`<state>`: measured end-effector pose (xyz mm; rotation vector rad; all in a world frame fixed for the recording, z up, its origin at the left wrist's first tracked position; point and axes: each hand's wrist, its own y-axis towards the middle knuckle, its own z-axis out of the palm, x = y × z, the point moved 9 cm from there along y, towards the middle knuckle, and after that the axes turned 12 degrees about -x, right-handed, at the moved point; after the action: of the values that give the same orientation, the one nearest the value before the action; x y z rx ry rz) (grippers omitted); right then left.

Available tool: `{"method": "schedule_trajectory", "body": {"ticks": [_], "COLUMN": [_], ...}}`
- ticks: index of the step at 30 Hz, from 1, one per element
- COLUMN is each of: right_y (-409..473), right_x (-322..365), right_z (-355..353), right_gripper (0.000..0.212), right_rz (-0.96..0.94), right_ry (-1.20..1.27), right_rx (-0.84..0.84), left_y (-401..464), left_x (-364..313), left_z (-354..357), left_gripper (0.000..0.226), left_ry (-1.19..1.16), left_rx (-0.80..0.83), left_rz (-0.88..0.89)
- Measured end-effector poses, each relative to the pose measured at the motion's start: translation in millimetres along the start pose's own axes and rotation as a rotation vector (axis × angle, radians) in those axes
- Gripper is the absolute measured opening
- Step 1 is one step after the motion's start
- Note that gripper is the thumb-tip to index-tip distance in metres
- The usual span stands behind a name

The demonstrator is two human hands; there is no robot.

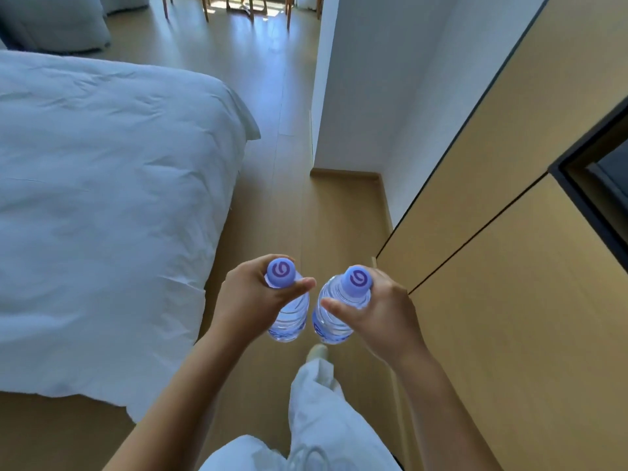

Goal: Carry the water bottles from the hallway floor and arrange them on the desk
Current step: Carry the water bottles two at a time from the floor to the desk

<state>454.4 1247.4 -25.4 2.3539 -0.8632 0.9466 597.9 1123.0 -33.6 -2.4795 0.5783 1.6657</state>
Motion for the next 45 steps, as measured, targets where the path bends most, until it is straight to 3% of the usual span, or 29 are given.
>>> {"method": "schedule_trajectory", "body": {"ticks": [15,24,45], "right_y": [335.3,493.1,886.1], "right_x": [28.7,34.3,89.7], "right_z": [80.3,146.6,311.0], "right_gripper": [0.039,0.035,0.029], "right_rz": [-0.127,-0.1,-0.036], "right_ry": [0.024,0.033,0.081], "right_rx": [0.031,0.093,-0.022], "left_y": [316.5,480.4,935.9], "left_x": [3.5,26.8,60.1], "left_z": [64.4,81.0,117.9], "left_gripper": [0.022,0.021,0.021], "left_ry": [-0.045,-0.014,-0.017], "left_rx": [-0.09,-0.111,0.026], "left_rz": [-0.075,-0.12,-0.043]}}
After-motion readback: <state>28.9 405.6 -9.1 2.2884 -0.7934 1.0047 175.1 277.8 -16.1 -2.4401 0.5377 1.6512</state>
